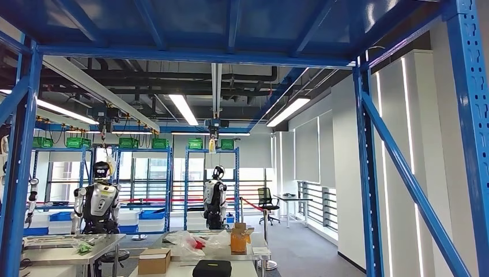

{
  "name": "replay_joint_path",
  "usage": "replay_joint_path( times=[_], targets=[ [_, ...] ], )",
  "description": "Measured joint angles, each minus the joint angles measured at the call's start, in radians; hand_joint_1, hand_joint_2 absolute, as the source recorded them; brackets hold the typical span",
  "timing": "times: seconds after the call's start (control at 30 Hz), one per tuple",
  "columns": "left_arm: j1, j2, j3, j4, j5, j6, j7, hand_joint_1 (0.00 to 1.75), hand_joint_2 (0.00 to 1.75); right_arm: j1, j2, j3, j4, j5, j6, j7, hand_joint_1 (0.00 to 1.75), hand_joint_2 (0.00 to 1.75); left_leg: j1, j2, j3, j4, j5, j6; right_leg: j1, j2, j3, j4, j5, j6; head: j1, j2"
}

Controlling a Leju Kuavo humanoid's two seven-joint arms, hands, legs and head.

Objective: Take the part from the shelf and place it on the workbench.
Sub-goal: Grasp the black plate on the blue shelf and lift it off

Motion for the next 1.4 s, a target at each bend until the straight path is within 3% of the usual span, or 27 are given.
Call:
replay_joint_path(
  times=[0.03, 0.17, 0.47, 0.8, 1.4],
  targets=[
    [0.0, -0.002, 0.0, 0.002, 0.0, -0.001, -0.002, 0.0, 0.0, -0.006, -0.002, 0.008, -0.01, -0.01, 0.0, 0.0, 0.0, 1.75, 0.0, 0.0, 0.0, 0.0, 0.0, 0.0, 0.0, 0.0, 0.0, 0.0, 0.0, 0.0, 0.0, 0.0],
    [0.0, -0.008, 0.001, 0.013, 0.0, -0.006, -0.007, 0.0, 0.0, -0.023, -0.014, 0.033, -0.031, -0.063, -0.014, 0.0, 0.0, 0.0, 0.0, 0.0, 0.0, 0.0, 0.0, 0.0, 0.0, 0.0, 0.0, 0.0, 0.0, 0.0, 0.0, 0.0],
    [-0.003, -0.017, 0.001, 0.027, -0.003, 0.005, -0.003, 0.0, 0.0, -0.027, -0.031, 0.048, -0.017, -0.061, -0.045, 0.0, 0.0, 0.0, 0.0, 0.0, 0.0, 0.0, 0.0, 0.0, 0.0, 0.0, 0.0, 0.0, 0.0, 0.0, 0.0, 0.0],
    [-0.003, -0.019, 0.001, 0.027, -0.015, 0.022, 0.001, 0.0, 0.0, 0.028, -0.031, -0.022, 0.11, -0.079, 0.05, 0.0, 0.0, 0.0, 0.0, 0.0, 0.0, 0.0, -0.001, 0.001, 0.0, 0.0, 0.0, 0.0, 0.0, 0.0, 0.0, 0.0],
    [-0.004, -0.021, 0.001, 0.027, -0.018, 0.028, 0.011, 0.0, 0.0, 0.083, -0.028, -0.083, 0.246, -0.144, 0.001, 0.0, 0.0, 0.0, 0.0, 0.0, 0.0, 0.0, -0.001, 0.001, 0.0, 0.0, 0.0, 0.0, 0.0, 0.0, 0.0, 0.0]
  ],
)
